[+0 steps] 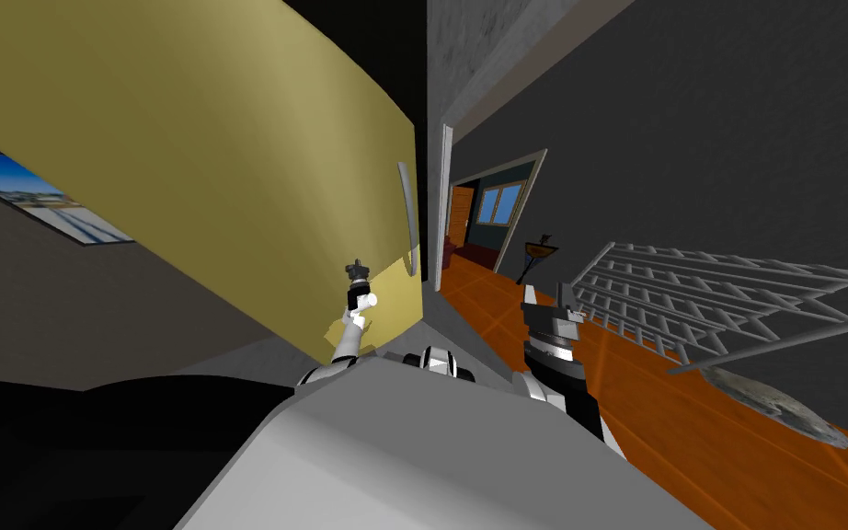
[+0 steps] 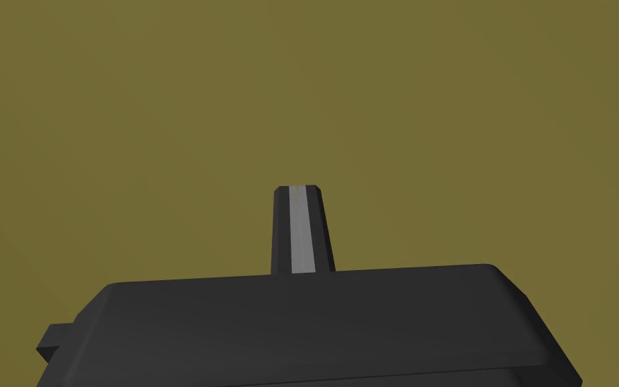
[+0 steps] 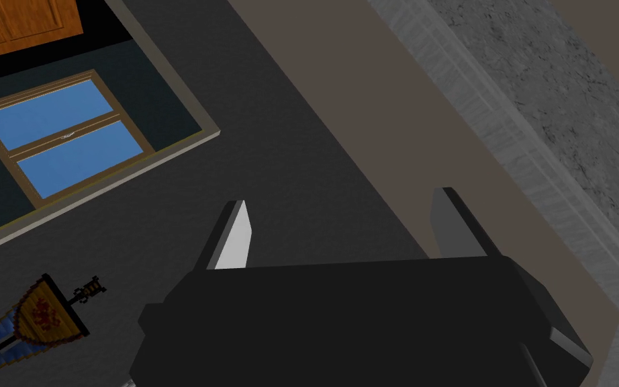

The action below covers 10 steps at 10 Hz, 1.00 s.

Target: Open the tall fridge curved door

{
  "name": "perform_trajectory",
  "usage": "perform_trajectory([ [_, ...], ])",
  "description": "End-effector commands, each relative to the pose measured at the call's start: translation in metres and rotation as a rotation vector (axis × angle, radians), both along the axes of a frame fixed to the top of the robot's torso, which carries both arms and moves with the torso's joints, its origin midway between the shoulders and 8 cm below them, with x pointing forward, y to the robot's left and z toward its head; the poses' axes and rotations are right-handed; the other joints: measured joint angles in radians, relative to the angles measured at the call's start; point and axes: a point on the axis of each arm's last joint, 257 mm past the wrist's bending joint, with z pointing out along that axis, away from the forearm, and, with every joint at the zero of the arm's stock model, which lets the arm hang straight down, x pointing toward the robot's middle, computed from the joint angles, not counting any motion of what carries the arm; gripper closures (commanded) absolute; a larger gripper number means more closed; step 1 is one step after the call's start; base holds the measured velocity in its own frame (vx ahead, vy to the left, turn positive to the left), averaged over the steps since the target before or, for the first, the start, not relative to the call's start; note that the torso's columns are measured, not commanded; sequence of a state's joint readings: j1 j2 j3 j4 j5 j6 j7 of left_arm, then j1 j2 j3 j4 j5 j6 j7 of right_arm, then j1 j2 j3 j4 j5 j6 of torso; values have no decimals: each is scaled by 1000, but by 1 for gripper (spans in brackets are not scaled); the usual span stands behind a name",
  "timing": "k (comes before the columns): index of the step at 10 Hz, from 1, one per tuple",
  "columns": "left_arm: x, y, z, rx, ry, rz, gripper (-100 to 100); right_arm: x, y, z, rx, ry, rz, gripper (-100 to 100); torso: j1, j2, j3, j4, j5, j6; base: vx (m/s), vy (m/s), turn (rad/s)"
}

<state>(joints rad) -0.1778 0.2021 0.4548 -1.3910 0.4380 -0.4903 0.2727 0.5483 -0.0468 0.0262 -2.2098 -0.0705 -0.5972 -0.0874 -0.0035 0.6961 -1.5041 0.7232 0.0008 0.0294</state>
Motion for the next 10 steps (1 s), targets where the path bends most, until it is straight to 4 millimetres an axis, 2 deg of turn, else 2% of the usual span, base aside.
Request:
perform_trajectory([
  [1, 22, 0, -16, -98, 9, -20, -100, 0, 0, 0, 0, 0, 0, 0, 1, -1, 0, -1, 2, 2, 75, -167, -24],
  [3, 28, 4, -25, -142, 11, -17, -100, 0, 0, 0, 0, 0, 0, 0, 5, 6, 5, 2, 2, -7, 78, -140, -5],
  [6, 34, 8, -37, -187, 17, -15, -100, 0, 0, 0, 0, 0, 0, 0, 11, 13, 10, 4, 5, -9, 46, -83, 10],
  [10, 49, 9, -63, -310, 19, -18, -100, 0, 0, 0, 0, 0, 0, 0, 8, 17, 13, 5, 4, -15, 60, -116, 1],
])
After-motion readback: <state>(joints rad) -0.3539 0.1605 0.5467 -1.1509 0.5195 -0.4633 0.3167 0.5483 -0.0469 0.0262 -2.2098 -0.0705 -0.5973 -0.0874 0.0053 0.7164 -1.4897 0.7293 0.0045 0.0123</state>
